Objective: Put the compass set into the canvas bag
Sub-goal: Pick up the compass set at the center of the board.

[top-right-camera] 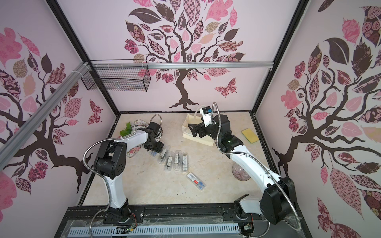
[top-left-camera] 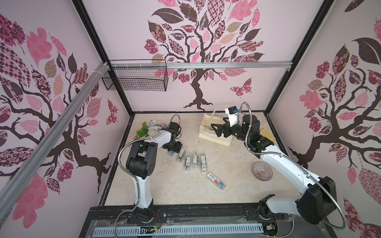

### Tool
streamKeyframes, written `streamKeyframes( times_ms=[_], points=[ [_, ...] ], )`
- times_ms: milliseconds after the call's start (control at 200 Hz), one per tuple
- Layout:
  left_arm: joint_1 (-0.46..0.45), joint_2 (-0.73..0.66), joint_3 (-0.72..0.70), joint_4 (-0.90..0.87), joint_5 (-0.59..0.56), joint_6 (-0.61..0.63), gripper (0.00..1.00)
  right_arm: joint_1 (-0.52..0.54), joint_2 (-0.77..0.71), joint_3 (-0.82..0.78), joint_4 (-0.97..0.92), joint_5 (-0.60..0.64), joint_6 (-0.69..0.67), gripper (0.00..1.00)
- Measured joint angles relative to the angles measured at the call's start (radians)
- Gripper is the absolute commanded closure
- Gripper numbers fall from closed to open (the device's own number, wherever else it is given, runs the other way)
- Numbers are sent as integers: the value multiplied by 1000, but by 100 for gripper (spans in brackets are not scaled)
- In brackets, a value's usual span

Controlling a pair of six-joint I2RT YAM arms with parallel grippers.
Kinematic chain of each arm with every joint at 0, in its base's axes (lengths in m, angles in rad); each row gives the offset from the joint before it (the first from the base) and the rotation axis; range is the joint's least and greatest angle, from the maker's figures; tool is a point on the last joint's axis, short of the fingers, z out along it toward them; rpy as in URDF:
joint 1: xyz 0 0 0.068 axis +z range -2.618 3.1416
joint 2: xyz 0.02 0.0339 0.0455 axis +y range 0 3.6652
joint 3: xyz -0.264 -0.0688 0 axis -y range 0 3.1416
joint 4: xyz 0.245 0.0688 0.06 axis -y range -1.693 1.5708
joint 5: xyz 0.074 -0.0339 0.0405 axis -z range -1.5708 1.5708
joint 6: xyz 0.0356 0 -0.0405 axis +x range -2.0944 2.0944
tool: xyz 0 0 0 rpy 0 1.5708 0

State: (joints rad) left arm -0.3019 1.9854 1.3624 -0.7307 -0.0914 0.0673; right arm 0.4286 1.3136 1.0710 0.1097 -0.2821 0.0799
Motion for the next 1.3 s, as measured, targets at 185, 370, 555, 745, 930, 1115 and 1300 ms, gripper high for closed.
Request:
streamKeyframes(
  times_ms=[185, 370, 555, 745, 930, 1115, 1300],
  points=[
    [-14, 7, 12, -12, -8, 10, 42, 0, 0, 0, -3, 50, 11, 0],
    [-25, 7, 12, -17, -16, 7, 56, 0, 0, 0, -27, 175, 47, 0],
    [-31, 7, 16, -21, -45, -16, 63, -6, 0, 0, -60, 344, 123, 0],
    [-41, -3, 18, -21, -90, -32, 64, -107, 4, 0, -109, 359, 240, 0],
    [-61, -79, 46, -18, -114, -38, 65, -175, 23, 0, -142, 329, 307, 0],
    [-85, -174, 126, 31, -109, -35, 65, -175, 102, 2, -163, 294, 325, 0],
    [-132, -206, 194, 118, -109, 19, 65, -179, 192, 6, -180, 280, 342, 0]
  ],
)
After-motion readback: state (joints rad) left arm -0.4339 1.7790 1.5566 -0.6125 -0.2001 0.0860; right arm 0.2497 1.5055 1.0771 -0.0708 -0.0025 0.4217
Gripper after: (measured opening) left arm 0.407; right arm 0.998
